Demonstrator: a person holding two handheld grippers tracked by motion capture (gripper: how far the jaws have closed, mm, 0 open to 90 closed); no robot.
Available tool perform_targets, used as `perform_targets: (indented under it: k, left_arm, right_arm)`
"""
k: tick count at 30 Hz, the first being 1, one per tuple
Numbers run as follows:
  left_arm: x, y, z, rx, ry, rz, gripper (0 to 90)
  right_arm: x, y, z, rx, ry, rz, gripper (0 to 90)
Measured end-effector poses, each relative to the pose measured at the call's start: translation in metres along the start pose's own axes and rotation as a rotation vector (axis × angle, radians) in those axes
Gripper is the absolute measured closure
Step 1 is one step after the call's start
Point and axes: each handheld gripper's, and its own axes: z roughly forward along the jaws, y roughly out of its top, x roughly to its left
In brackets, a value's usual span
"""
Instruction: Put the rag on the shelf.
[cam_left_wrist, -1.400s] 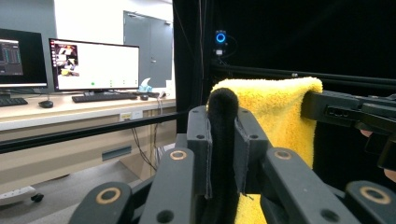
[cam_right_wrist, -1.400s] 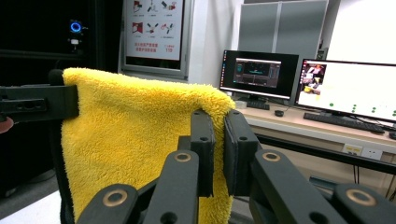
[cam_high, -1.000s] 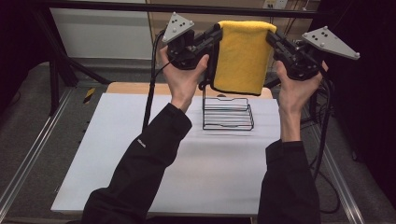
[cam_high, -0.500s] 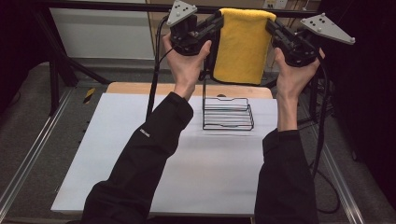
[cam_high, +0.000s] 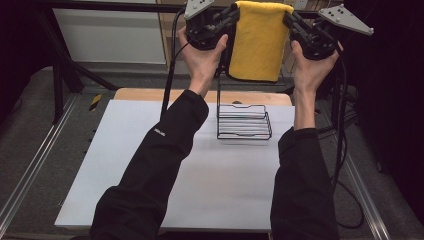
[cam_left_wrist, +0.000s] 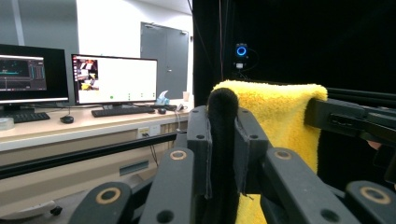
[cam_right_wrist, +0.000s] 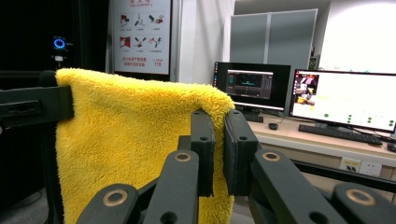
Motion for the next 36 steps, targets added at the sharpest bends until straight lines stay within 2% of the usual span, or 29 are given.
perform_targets:
  k: [5,7,11,17,25,29,36]
  left_arm:
    - [0.01,-0.011,0.005,0.018,0.006,-0.001,78.6]
    - [0.013,-0.016,0.006,0.031,0.006,0.012,78.6]
    - [0.016,-0.027,0.005,0.048,-0.01,0.014,78.6]
    - [0.011,-0.041,0.001,0.076,-0.03,0.032,78.6]
    - [0.003,-0.057,-0.005,0.101,-0.072,0.02,78.5]
    - [0.0,-0.062,-0.01,0.108,-0.094,0.029,78.5]
    - [-0.004,-0.07,-0.014,0.135,-0.107,0.04,78.4]
  right_arm:
    - [-0.001,-0.008,0.009,0.028,0.005,-0.016,84.1]
    - [-0.001,-0.012,0.011,0.037,0.008,-0.021,84.1]
    - [-0.003,-0.023,0.013,0.058,0.018,-0.018,84.1]
    - [-0.004,-0.036,0.003,0.086,0.024,-0.015,84.1]
    - [-0.007,-0.05,-0.012,0.128,0.039,-0.012,84.0]
    - [-0.007,-0.054,-0.02,0.129,0.05,-0.021,83.9]
    - [-0.005,-0.06,-0.028,0.148,0.054,-0.03,83.8]
